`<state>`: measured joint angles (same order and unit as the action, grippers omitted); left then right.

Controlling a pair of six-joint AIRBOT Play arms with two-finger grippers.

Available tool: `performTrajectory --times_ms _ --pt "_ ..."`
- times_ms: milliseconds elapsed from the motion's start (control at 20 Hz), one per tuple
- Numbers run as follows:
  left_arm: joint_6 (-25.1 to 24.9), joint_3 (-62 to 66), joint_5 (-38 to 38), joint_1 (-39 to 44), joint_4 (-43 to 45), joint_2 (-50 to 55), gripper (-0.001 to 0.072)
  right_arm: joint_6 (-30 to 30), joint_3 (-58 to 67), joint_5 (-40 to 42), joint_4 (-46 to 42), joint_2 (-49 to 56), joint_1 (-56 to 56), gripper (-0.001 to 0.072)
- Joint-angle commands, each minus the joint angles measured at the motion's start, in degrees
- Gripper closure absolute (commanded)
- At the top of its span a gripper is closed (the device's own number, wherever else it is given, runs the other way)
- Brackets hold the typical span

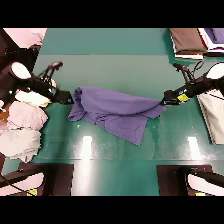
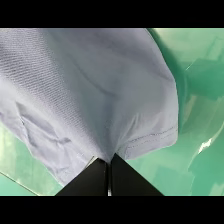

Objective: Fold the shirts.

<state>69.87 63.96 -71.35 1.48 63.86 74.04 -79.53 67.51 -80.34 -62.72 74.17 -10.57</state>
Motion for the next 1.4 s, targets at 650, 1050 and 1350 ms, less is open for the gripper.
performTrajectory --times_ms 650,1050,1350 --pt "5.29 -5.64 15.32 -0.55 3.34 -2.08 0.0681 0.02 0.76 3.3 -2.12 -4.5 1.57 0.0698" --pt "2.49 26.23 13.81 -6.49 8.85 -20.57 0.0679 0.02 25.0 1.7 -1.84 -15.39 11.37 0.0698" --pt "2.1 42.27 12.46 -6.49 8.17 -26.93 0.0679 0.02 41.31 -1.55 -1.84 -18.45 13.6 0.0698"
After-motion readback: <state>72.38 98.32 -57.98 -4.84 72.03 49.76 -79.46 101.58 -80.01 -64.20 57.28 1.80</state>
